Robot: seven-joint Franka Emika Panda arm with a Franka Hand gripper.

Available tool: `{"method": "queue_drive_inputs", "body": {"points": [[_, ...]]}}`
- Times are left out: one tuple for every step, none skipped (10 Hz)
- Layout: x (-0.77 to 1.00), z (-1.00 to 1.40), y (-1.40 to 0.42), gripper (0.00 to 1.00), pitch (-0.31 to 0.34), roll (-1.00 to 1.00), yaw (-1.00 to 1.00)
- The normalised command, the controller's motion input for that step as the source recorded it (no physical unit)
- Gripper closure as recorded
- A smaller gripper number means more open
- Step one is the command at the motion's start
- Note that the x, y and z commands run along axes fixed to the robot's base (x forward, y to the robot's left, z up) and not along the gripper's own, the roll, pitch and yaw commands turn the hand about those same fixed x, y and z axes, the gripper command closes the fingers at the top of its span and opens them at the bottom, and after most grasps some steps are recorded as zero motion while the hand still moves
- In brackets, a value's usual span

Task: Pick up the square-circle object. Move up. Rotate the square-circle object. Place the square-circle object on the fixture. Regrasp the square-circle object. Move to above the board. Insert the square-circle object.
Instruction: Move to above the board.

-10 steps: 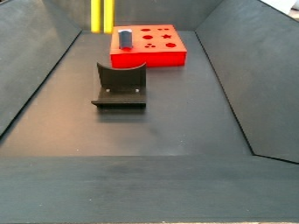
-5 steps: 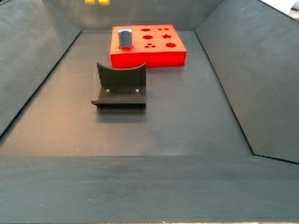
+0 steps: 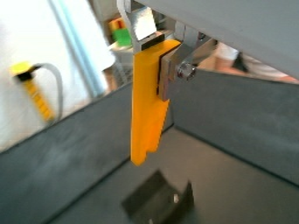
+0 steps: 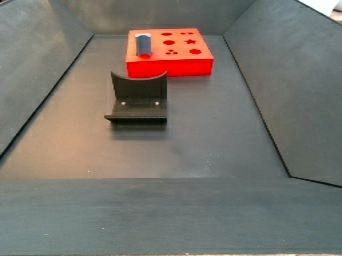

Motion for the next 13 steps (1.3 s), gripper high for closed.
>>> {"method": "queue_drive_inputs", "body": {"points": [[-0.63,-0.21,-1.0,1.0,0.093,-0.26,1.0],[-0.63,-0.19,-1.0,1.0,0.067,-0.26,1.0],[-0.64,-0.19,-1.0,1.0,0.05,-0.26,1.0],[-0.65,-0.18,-1.0,1.0,0.026,-0.26,1.0],[-0.66,-0.17,-1.0,1.0,0.016,-0.26,1.0],[-0.48,-0.11,-0.68,1.0,-0.014,-0.25,1.0],[-0.38,-0.08,-0.52,1.0,-0.023,-0.25,1.0],[-0.21,-0.03,-0.26,1.0,-0.044,-0.24,1.0],[-0.13,-0.01,-0.15,1.0,-0.06,-0.24,1.0],[-0.08,-0.01,-0.07,1.0,-0.083,-0.23,1.0],[-0.06,-0.01,-0.04,1.0,-0.094,-0.23,1.0],[-0.05,0.0,-0.01,1.0,-0.122,-0.22,1.0],[-0.05,0.0,0.0,1.0,-0.152,-0.21,1.0]]}}
